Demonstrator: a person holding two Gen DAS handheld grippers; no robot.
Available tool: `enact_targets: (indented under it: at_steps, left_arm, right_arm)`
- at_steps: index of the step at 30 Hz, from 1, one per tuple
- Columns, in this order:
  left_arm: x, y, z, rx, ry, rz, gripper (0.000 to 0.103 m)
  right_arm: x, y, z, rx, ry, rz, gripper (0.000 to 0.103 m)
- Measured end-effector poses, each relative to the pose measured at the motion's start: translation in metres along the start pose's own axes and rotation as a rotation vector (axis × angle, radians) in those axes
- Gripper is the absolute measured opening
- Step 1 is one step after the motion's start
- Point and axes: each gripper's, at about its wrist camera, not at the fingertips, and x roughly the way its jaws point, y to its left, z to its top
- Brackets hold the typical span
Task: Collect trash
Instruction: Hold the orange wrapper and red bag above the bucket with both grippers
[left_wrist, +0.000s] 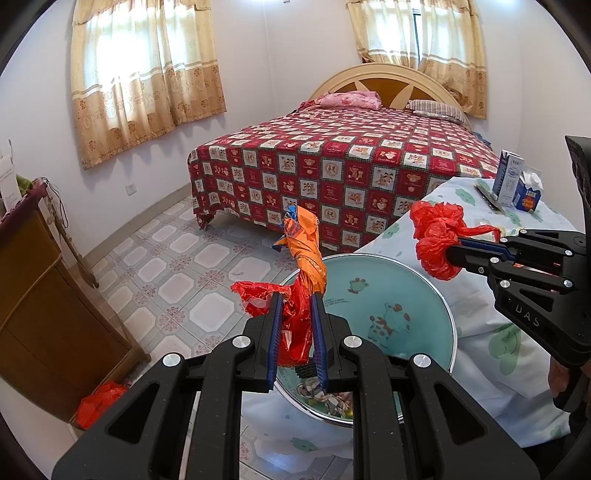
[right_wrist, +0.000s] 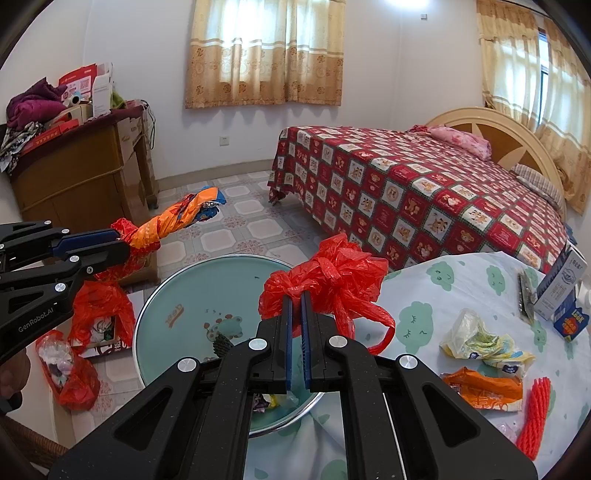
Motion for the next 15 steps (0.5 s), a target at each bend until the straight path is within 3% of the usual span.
enact_targets:
  at_steps: [15]
  left_arm:
    - [0.0001,-0.0011,-0.0004,0.001,0.001,-0.003,0.016]
  right_arm:
    - [-0.0013,0.0019,-0.0001,0.000,0.001,0.003,0.005]
